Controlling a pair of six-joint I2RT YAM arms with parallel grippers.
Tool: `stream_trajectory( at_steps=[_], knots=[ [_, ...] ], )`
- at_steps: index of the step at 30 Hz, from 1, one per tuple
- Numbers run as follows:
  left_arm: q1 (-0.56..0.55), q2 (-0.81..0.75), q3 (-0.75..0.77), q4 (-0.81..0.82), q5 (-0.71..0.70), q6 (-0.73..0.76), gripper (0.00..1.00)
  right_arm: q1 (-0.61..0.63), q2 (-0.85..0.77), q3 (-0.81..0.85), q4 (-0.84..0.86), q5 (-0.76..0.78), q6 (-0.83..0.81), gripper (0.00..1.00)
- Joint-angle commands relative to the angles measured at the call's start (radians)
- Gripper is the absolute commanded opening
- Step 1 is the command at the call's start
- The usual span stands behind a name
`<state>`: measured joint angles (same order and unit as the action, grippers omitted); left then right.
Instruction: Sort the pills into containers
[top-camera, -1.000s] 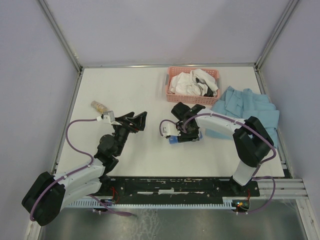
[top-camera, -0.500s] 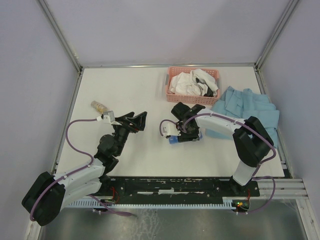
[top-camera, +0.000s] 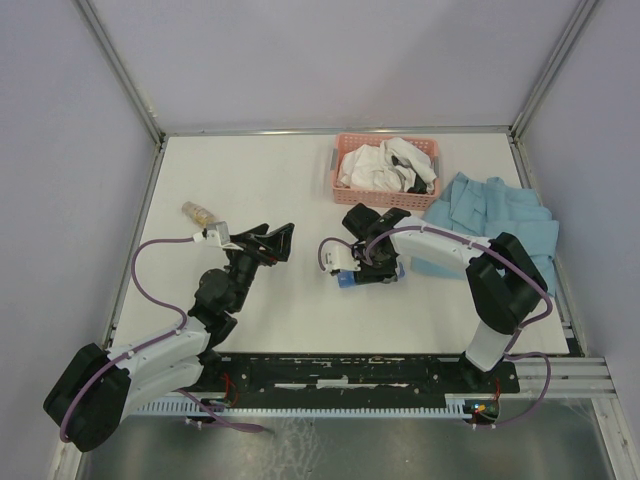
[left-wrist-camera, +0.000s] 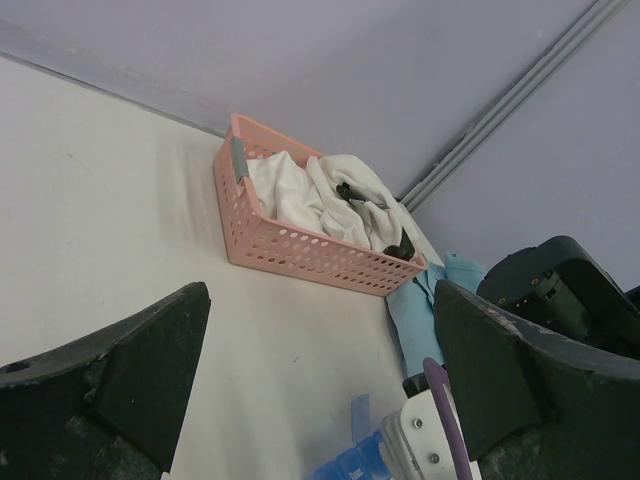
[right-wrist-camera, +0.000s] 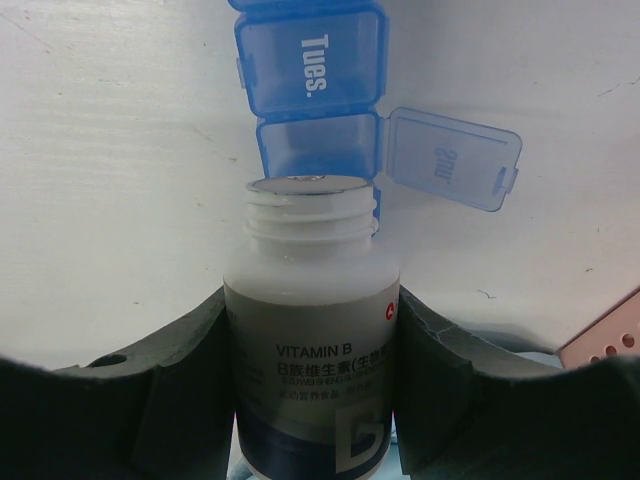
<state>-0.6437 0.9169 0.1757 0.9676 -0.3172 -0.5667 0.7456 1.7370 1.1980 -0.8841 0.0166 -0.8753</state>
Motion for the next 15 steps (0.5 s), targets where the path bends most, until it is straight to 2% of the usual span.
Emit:
stream_trajectory(
  at_steps=[1, 3, 6, 8, 11, 14, 15],
  knots=[
    [-0.002, -0.007, 0.005, 0.045, -0.029, 0.030, 0.99, -0.002, -0.014, 0.026, 0.013, -0.004, 0.011, 0.01],
    [-0.002, -0.007, 0.005, 0.046, -0.030, 0.030, 0.99, -0.007, -0.011, 0.043, -0.010, -0.031, 0.019, 0.01],
    [-0.002, -0.007, 0.005, 0.045, -0.031, 0.030, 0.99, 0.005, -0.013, 0.019, 0.023, 0.018, 0.007, 0.01],
    [-0.002, -0.007, 0.005, 0.045, -0.031, 0.030, 0.99, -0.011, -0.007, 0.046, -0.011, -0.033, 0.024, 0.01],
    [-0.003, -0.009, 0.004, 0.046, -0.031, 0.030, 0.99, 0.003, -0.018, 0.012, 0.034, 0.035, 0.005, 0.01],
    [-0.003, -0.008, 0.005, 0.045, -0.031, 0.030, 0.99, -0.009, -0.008, 0.046, -0.018, -0.039, 0.019, 0.01],
    [-0.001, -0.010, 0.003, 0.045, -0.031, 0.030, 0.99, 0.001, -0.013, 0.033, 0.002, -0.009, 0.010, 0.01]
  ],
)
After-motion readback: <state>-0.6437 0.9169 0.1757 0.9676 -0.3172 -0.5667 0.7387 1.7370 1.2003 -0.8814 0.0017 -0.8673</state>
